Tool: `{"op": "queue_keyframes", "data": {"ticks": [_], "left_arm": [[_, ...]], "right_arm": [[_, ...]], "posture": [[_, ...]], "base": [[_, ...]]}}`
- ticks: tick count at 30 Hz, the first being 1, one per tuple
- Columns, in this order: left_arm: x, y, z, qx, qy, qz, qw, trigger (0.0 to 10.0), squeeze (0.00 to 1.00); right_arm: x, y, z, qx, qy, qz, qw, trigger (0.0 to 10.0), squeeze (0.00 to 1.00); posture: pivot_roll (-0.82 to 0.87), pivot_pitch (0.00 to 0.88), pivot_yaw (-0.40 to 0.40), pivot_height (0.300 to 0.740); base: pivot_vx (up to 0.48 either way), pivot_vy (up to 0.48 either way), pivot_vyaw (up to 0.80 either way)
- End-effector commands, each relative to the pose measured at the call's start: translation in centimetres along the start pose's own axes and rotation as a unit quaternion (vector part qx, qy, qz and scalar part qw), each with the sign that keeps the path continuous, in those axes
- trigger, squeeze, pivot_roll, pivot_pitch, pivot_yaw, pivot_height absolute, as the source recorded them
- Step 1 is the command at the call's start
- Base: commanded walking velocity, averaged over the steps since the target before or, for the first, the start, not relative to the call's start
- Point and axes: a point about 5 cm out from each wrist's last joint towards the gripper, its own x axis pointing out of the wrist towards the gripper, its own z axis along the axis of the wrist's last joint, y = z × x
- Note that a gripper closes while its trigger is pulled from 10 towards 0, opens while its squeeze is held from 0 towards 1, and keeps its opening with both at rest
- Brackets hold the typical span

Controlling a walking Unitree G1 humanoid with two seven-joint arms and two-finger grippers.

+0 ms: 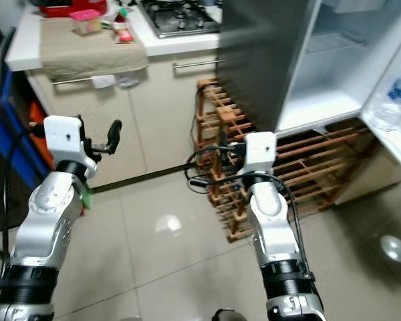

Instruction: Restocking fridge

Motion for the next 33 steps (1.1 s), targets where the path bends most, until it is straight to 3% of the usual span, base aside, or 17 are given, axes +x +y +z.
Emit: {"op": "queue_keyframes", "data": {"ticks": [1,2,4,7,10,12,17,22,33], "left_arm": [[0.1,-3.0,-0.3,0.027,0.027,-0.062,0.997,10.0,0.00],[0.2,-3.8,-0.7,0.042,0.043,-0.075,0.995,10.0,0.00],[0.3,-5.0,-0.8,0.012,0.053,-0.075,0.996,10.0,0.00],[0.3,-5.4,-0.9,0.011,0.058,-0.073,0.996,10.0,0.00],[-0.2,-4.3,-0.7,-0.011,0.050,-0.042,0.998,10.0,0.00],[-0.2,-2.9,-0.7,-0.028,0.050,-0.009,0.998,10.0,0.00],[0.4,-1.1,-0.3,-0.072,0.045,0.037,0.996,10.0,0.00],[1.5,-0.7,0.1,-0.055,0.038,0.043,0.997,10.0,0.00],[2.8,-1.0,1.1,-0.049,0.018,0.024,0.998,10.0,0.00]], "right_arm": [[-0.3,-0.6,0.1,0.001,0.002,-0.006,1.000,10.0,0.18],[-0.4,-0.8,0.1,0.003,0.004,-0.006,1.000,10.0,0.18],[-1.0,-2.0,-0.3,0.005,0.021,-0.012,1.000,10.0,0.18],[-1.2,-2.5,-0.5,-0.001,0.034,-0.007,0.999,10.0,0.18],[-0.8,-2.9,-0.2,-0.016,0.037,0.009,0.999,10.0,0.18],[-0.2,-3.3,0.1,-0.015,0.028,-0.008,0.999,10.0,0.18],[0.3,-3.5,0.9,-0.011,0.010,-0.029,0.999,10.0,0.19],[0.5,-3.5,1.1,-0.008,0.004,-0.034,0.999,10.0,0.18],[0.5,-2.9,0.8,-0.005,-0.001,-0.038,0.999,10.0,0.18]], "posture": [[-0.02,0.081,-0.039,0.740],[-0.02,0.081,-0.039,0.740],[-0.01,0.122,-0.111,0.740],[-0.01,0.133,-0.140,0.740],[0.00,0.132,-0.134,0.740],[0.01,0.123,-0.111,0.740],[-0.02,0.084,-0.061,0.740],[-0.03,0.062,-0.026,0.740],[-0.02,0.020,-0.003,0.740]], "base": [[0.000,0.000,0.00],[0.000,0.000,0.00],[0.000,0.000,0.00],[0.000,0.000,0.00],[0.000,0.000,0.00],[0.000,0.000,0.00],[0.000,0.000,0.00],[0.000,0.000,0.00],[0.232,-0.399,0.00]]}}
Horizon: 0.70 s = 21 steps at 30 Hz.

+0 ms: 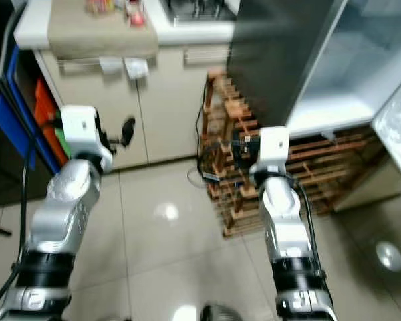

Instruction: Restocking fridge

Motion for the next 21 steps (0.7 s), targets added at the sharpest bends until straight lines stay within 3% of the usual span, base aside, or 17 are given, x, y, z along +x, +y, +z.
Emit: {"op": "queue_keyframes", "data": {"ticks": [1,12,18,21], "left_arm": [[0.4,-1.1,0.0,-0.002,0.000,-0.019,1.000,10.0,0.00],[0.6,-1.6,-0.8,-0.023,0.004,-0.029,0.999,10.0,0.00],[0.3,-1.8,-0.6,-0.030,-0.006,-0.050,0.998,10.0,0.00],[0.3,-1.5,-0.7,-0.052,-0.006,-0.044,0.998,10.0,0.00]], "right_arm": [[0.2,-0.9,0.1,-0.003,-0.003,-0.015,1.000,10.0,0.18],[0.0,-1.9,0.6,-0.013,-0.011,-0.034,0.999,10.0,0.18],[-1.3,-3.3,-0.6,-0.027,0.009,-0.047,0.999,10.0,0.18],[-2.3,-4.0,-1.3,-0.038,0.031,-0.033,0.998,10.0,0.18]], "posture": [[-0.02,0.014,-0.005,0.740],[-0.07,0.001,0.001,0.740],[-0.07,0.000,0.016,0.740],[-0.08,0.000,0.023,0.740]], "base": [[0.255,-0.405,0.00],[0.254,-0.404,0.00],[0.040,-0.415,0.00],[0.192,-0.252,0.00]]}}
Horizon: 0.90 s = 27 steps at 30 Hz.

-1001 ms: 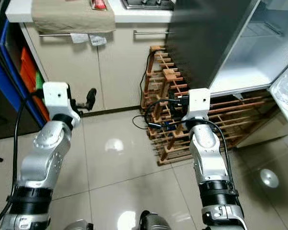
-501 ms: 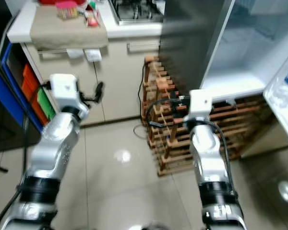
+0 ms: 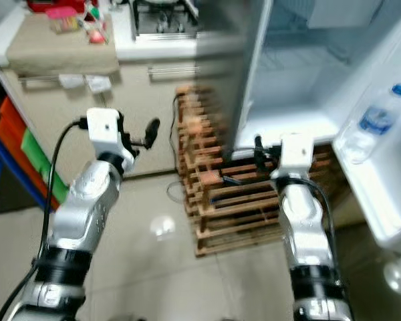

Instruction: Restocking fridge

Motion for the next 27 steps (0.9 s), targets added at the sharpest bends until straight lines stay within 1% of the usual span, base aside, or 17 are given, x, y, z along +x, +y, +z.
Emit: {"op": "queue_keyframes", "data": {"ticks": [1,2,3,7,8,9,10,12,15,16,17,19,22,24,25,26,27], "left_arm": [[-0.1,0.8,-0.1,-0.006,0.001,0.015,1.000,10.0,0.00],[-0.1,0.7,-0.2,-0.008,0.004,0.014,1.000,10.0,0.00],[-0.1,0.7,-0.2,-0.008,0.004,0.014,1.000,10.0,0.00],[0.0,0.2,-0.4,-0.019,0.004,0.007,1.000,10.0,0.00],[0.0,0.2,-0.4,-0.019,0.004,0.007,1.000,10.0,0.00],[0.1,-0.1,-0.5,-0.023,0.007,0.001,1.000,10.0,0.00],[0.1,-0.1,-0.5,-0.023,0.007,0.001,1.000,10.0,0.00],[0.1,-0.4,-0.9,-0.026,0.014,-0.009,1.000,10.0,0.00],[0.2,-0.5,-1.1,-0.025,0.019,-0.014,0.999,10.0,0.00],[0.5,-0.8,-1.1,-0.023,0.022,-0.025,0.999,10.0,0.00],[0.6,-0.9,-1.1,-0.023,0.023,-0.028,0.999,10.0,0.00],[0.6,-1.0,-1.1,-0.024,0.023,-0.029,0.999,10.0,0.00],[0.5,-1.2,-1.1,-0.027,0.025,-0.032,0.999,10.0,0.00],[0.4,-1.3,-1.3,-0.029,0.027,-0.033,0.999,10.0,0.00],[0.4,-1.3,-1.3,-0.029,0.027,-0.033,0.999,10.0,0.00],[0.4,-1.4,-1.4,-0.030,0.028,-0.033,0.999,10.0,0.00],[0.3,-1.4,-1.6,-0.032,0.031,-0.031,0.998,10.0,0.00]], "right_arm": [[-0.7,-0.1,-0.7,-0.008,0.021,0.015,1.000,10.0,0.17],[-1.0,-0.6,-1.0,-0.013,0.030,0.007,0.999,10.0,0.17],[-1.0,-0.6,-1.0,-0.013,0.030,0.007,0.999,10.0,0.17],[-1.4,-1.9,-1.1,-0.026,0.038,-0.015,0.999,10.0,0.18],[-1.4,-1.9,-1.1,-0.026,0.038,-0.015,0.999,10.0,0.18],[-1.7,-2.7,-1.3,-0.039,0.047,-0.025,0.998,10.0,0.18],[-1.7,-2.7,-1.3,-0.039,0.047,-0.025,0.998,10.0,0.18],[-2.2,-3.7,-1.7,-0.043,0.059,-0.053,0.996,10.0,0.18],[-2.5,-4.2,-1.9,-0.045,0.065,-0.069,0.995,10.0,0.18],[-3.1,-5.3,-2.2,-0.049,0.074,-0.098,0.991,10.0,0.17],[-3.3,-5.7,-2.3,-0.051,0.077,-0.107,0.990,10.0,0.18],[-3.4,-5.9,-2.4,-0.053,0.079,-0.112,0.989,10.0,0.18],[-3.8,-6.9,-2.5,-0.064,0.086,-0.127,0.986,10.0,0.17],[-4.1,-8.2,-2.5,-0.083,0.091,-0.141,0.982,10.0,0.17],[-4.1,-8.2,-2.5,-0.083,0.091,-0.141,0.982,10.0,0.17],[-4.2,-8.6,-2.5,-0.089,0.094,-0.147,0.981,10.0,0.18],[-4.5,-10.3,-2.5,-0.108,0.101,-0.168,0.975,10.0,0.18]], "posture": [[-0.08,0.000,0.023,0.740],[-0.10,0.000,0.027,0.740],[-0.10,0.000,0.027,0.740],[-0.13,0.000,0.048,0.740],[-0.13,0.000,0.048,0.740],[-0.14,0.000,0.061,0.740],[-0.14,0.000,0.061,0.740],[-0.16,0.000,0.079,0.740],[-0.17,0.000,0.085,0.740],[-0.18,0.000,0.099,0.740],[-0.19,0.003,0.101,0.740],[-0.19,0.005,0.101,0.740],[-0.20,0.019,0.099,0.740],[-0.20,0.030,0.093,0.740],[-0.20,0.030,0.093,0.740],[-0.20,0.031,0.092,0.740],[-0.20,0.038,0.088,0.740]], "base": [[0.000,0.000,0.00],[0.000,0.000,0.00],[0.000,0.000,0.00],[0.000,0.000,0.00],[0.000,0.000,0.00],[0.000,0.000,0.00],[0.000,0.000,0.00],[0.000,0.000,0.00],[0.000,0.000,0.00],[0.000,0.000,0.00],[0.000,0.000,0.00],[0.000,0.000,0.00],[0.000,0.000,0.00],[0.000,0.000,0.00],[0.000,0.000,0.00],[0.000,0.000,0.00],[0.000,0.000,0.00]]}}
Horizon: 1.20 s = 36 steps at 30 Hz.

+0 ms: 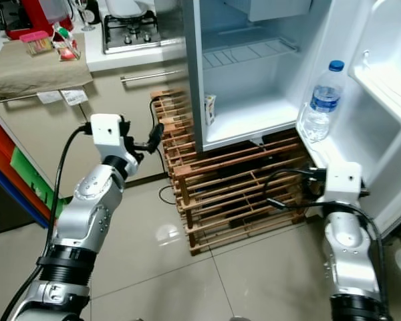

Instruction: Restocking fridge

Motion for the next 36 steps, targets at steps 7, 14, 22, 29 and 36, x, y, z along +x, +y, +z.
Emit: {"op": "queue_keyframes", "data": {"ticks": [7,14,22,29,36], "left_arm": [[-0.2,0.3,-0.1,0.000,0.004,0.007,1.000,10.0,0.00],[0.0,0.6,0.0,0.002,0.003,0.014,1.000,10.0,0.00],[0.2,2.0,1.0,0.038,-0.020,0.061,0.997,10.0,0.00],[-1.3,5.5,0.1,0.102,-0.021,0.126,0.986,10.0,0.00],[-3.3,7.8,-1.1,0.093,0.006,0.175,0.980,10.0,0.00]], "right_arm": [[0.5,-8.5,-0.6,-0.104,0.029,-0.192,0.975,10.0,0.18],[1.3,-5.7,2.4,0.021,-0.057,-0.126,0.990,10.0,0.17],[-0.1,7.0,5.4,0.110,-0.114,0.125,0.979,10.0,0.22],[-0.5,12.7,5.2,0.158,-0.083,0.209,0.961,10.0,0.24],[0.2,13.8,5.2,0.185,-0.064,0.201,0.960,10.0,0.25]], "posture": [[-0.19,0.043,0.083,0.740],[-0.18,0.038,0.076,0.740],[-0.13,0.018,0.044,0.740],[-0.07,0.000,0.022,0.740],[-0.03,0.000,0.000,0.740]], "base": [[0.000,0.000,0.00],[0.000,0.000,0.00],[0.000,0.000,0.36],[0.000,0.000,0.61],[0.000,0.000,0.51]]}}
